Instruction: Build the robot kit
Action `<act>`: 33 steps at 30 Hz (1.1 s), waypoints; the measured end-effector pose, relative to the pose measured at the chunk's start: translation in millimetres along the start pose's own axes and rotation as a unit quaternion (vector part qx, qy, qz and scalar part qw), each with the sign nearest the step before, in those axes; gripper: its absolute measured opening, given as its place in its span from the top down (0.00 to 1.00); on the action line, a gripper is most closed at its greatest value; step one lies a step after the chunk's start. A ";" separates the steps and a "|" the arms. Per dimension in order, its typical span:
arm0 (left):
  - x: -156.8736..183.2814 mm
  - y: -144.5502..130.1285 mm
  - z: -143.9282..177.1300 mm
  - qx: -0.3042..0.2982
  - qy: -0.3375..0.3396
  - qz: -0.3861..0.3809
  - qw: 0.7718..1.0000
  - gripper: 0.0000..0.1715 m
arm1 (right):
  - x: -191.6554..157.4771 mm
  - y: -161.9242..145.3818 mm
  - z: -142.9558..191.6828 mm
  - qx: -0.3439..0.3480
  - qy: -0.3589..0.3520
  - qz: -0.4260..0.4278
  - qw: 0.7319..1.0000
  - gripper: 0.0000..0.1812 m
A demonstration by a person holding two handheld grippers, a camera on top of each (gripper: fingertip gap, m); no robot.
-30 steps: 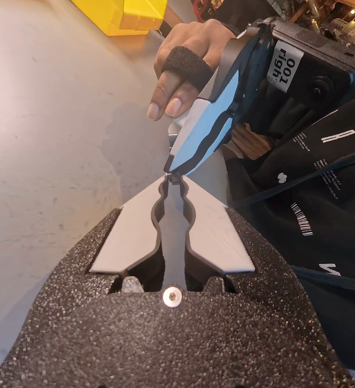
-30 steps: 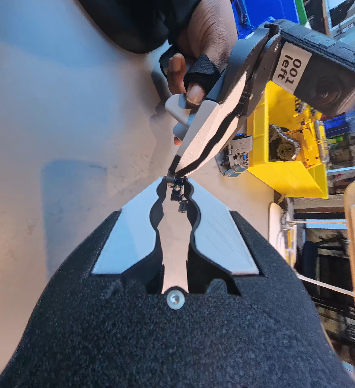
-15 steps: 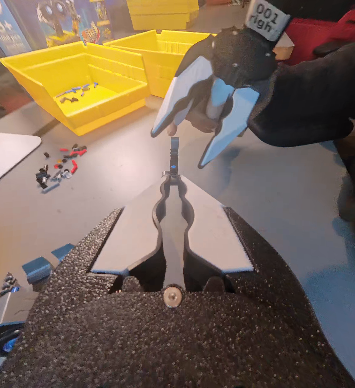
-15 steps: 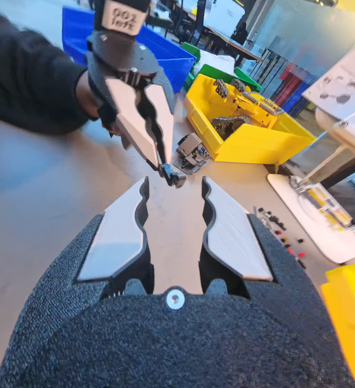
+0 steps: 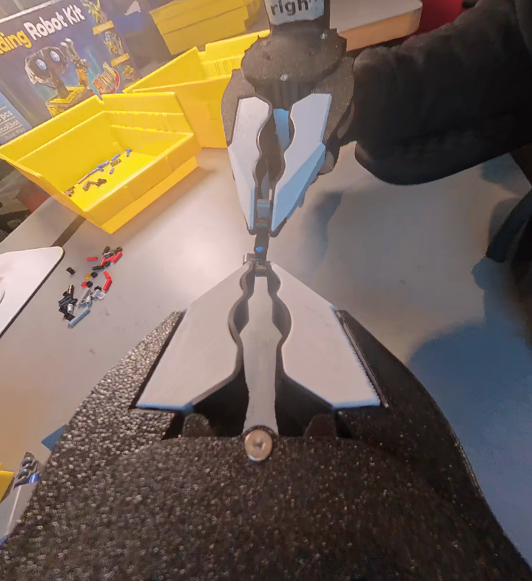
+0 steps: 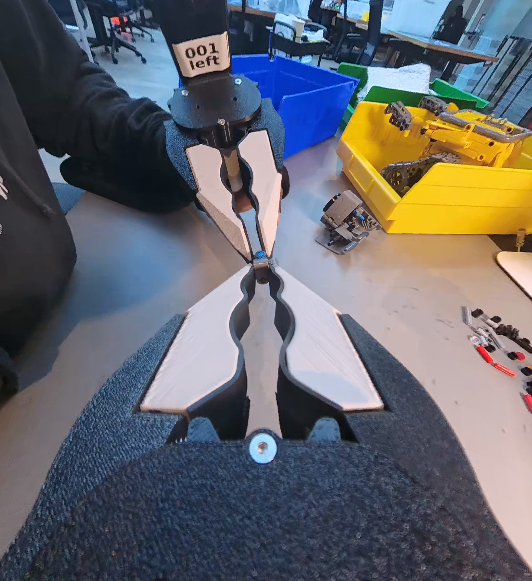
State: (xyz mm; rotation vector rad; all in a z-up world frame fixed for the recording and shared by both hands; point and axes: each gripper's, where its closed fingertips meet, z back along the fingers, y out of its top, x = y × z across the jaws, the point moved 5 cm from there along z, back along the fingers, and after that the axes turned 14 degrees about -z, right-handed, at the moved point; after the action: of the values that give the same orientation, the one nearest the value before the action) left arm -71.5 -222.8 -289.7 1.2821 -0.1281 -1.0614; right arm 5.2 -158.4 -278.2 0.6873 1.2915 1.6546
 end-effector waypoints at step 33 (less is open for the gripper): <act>1.1 -1.0 -3.4 0.026 -0.050 0.110 0.992 0.91 | -6.9 6.6 -1.7 0.049 0.028 -0.046 0.997 0.92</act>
State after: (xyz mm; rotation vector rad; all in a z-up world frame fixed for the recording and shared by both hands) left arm -69.4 -221.1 -292.2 1.2295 -0.3680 -0.9373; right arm 4.7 -165.7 -271.8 0.6333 1.4309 1.5556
